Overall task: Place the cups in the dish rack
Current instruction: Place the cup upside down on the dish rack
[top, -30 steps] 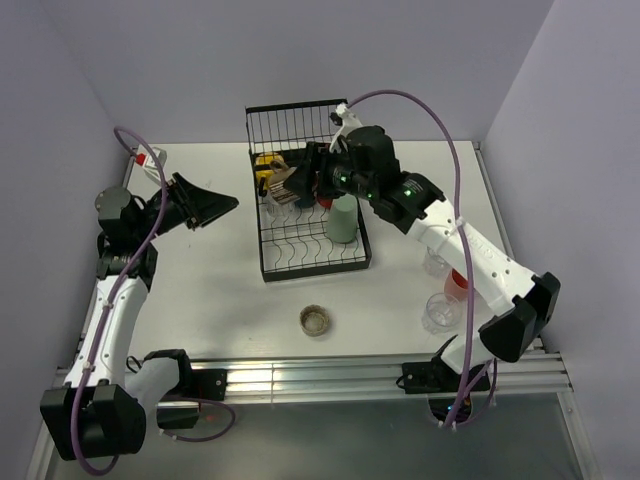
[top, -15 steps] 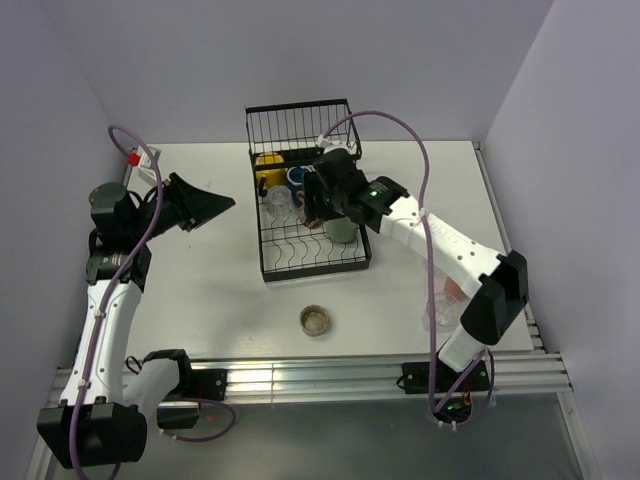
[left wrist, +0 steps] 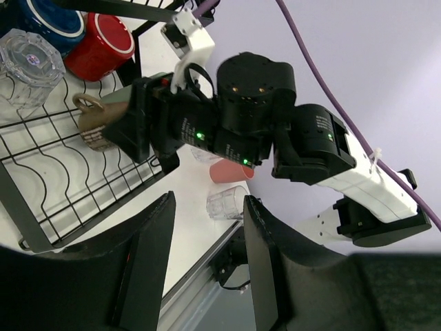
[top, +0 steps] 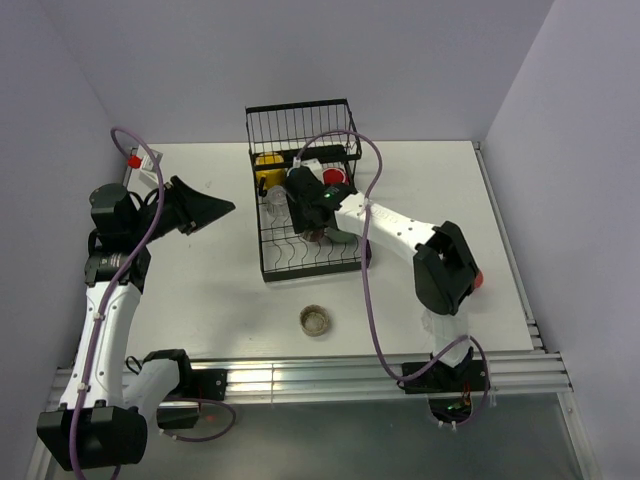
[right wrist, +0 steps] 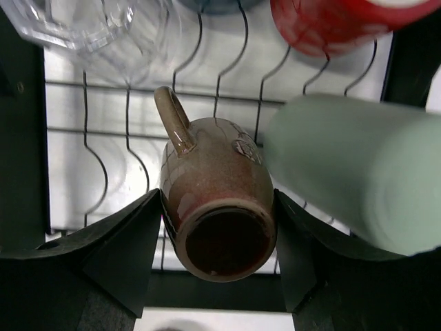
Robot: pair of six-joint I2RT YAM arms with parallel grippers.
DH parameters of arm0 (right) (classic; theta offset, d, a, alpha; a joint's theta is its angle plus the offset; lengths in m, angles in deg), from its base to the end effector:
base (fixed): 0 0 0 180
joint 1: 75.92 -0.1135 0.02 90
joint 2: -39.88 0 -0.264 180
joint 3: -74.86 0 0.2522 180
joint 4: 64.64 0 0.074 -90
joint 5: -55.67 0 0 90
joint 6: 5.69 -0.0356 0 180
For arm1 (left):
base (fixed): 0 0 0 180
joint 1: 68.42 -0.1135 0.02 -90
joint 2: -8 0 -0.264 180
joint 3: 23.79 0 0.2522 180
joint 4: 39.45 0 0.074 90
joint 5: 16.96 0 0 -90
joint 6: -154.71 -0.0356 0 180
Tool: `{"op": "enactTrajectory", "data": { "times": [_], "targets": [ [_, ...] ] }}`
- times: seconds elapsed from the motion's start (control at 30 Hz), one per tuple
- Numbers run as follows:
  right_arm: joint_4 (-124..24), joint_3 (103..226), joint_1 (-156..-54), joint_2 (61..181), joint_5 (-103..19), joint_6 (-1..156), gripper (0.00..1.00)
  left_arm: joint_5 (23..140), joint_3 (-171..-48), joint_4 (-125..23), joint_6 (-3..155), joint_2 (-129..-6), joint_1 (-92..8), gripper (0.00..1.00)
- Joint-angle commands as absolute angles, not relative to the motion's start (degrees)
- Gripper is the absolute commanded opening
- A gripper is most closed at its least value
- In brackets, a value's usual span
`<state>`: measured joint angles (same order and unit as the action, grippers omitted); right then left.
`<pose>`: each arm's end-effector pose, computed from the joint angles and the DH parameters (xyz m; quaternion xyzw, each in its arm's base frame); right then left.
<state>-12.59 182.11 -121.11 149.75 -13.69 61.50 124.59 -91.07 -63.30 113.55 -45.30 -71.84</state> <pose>0.3075 0.2918 0.2627 -0.1286 0.9302 0.0254 0.3430 0.2030 -0.0158 0.3696 -0.0522 0.7420 -0.5308 0.4062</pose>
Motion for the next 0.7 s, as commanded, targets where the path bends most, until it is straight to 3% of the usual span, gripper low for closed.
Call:
{"op": "enactTrajectory", "data": {
  "times": [0.0, 0.67],
  "targets": [
    [-14.7, 187.8, -121.6, 151.9, -9.3, 62.0, 0.0, 124.6, -93.8, -63.7, 111.3, -44.1, -72.1, 0.5],
    [-7.2, 196.6, -122.4, 159.9, -3.7, 60.7, 0.0, 125.4, -94.8, -65.9, 108.5, -45.1, -72.1, 0.49]
  ]
}}
